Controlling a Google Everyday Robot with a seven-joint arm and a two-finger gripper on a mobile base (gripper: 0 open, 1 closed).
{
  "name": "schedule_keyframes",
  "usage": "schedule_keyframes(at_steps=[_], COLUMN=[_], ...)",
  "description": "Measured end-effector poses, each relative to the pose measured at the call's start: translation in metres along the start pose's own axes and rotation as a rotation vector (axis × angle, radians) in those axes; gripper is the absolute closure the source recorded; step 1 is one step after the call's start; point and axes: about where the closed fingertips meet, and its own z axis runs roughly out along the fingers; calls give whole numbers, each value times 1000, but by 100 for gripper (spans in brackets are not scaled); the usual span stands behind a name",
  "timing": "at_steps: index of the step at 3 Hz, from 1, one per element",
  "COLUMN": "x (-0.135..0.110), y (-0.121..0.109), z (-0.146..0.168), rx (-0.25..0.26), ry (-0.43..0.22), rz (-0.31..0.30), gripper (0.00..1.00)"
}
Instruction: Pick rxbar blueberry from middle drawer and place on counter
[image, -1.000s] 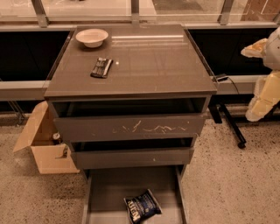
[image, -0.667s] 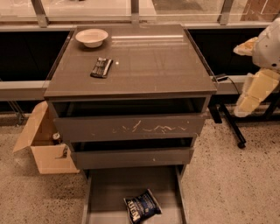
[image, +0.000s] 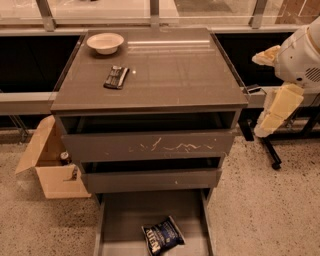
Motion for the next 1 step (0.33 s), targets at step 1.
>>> schedule_keyframes(at_steps=[1], x=[7], y=[4], z=[-3], rx=[7], ry=[-3], rz=[12], gripper=[0])
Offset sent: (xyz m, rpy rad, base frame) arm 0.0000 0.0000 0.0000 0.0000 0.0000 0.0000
